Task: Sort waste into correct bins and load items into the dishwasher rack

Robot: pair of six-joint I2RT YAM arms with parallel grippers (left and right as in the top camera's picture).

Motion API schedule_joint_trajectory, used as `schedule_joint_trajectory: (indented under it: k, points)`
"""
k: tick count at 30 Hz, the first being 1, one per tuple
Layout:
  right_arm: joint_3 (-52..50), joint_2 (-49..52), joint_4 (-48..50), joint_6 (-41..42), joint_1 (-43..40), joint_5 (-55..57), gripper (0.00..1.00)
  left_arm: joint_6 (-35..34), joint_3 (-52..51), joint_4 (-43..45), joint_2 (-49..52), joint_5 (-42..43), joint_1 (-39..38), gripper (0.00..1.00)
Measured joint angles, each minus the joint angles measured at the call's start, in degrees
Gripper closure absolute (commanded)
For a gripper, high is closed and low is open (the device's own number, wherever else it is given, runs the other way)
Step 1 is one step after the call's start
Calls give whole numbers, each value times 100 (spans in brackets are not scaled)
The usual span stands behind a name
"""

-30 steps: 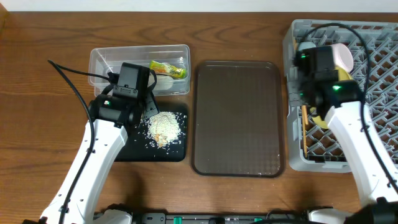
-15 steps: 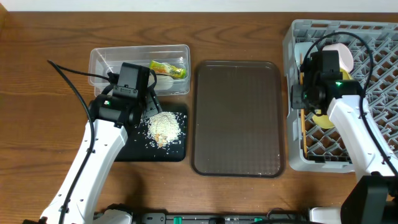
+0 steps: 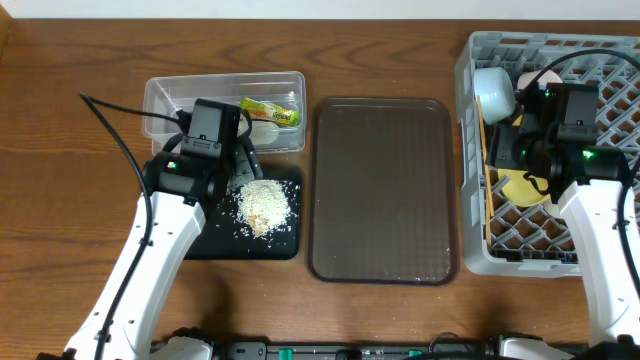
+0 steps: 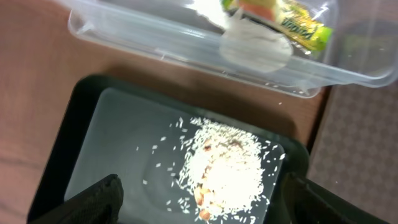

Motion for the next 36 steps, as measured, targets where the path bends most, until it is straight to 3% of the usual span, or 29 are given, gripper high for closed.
schedule_joint_trajectory:
  k: [5, 9, 14, 30, 36]
  points:
    - [0, 17, 66, -74, 4, -428, 48, 356, 0, 81, 2, 151, 0, 16]
    - [0, 37, -33, -48, 4, -533, 46, 463, 0, -144, 0, 192, 0, 16]
    - [0, 166, 85, -33, 4, -376, 53, 470, 0, -295, 2, 236, 0, 15]
    - [0, 1845, 1163, -26, 15, -109, 63, 411, 0, -302, 0, 256, 0, 16]
    - [2, 2070, 1366, -22, 26, -262, 77, 411, 0, -304, 0, 256, 0, 15]
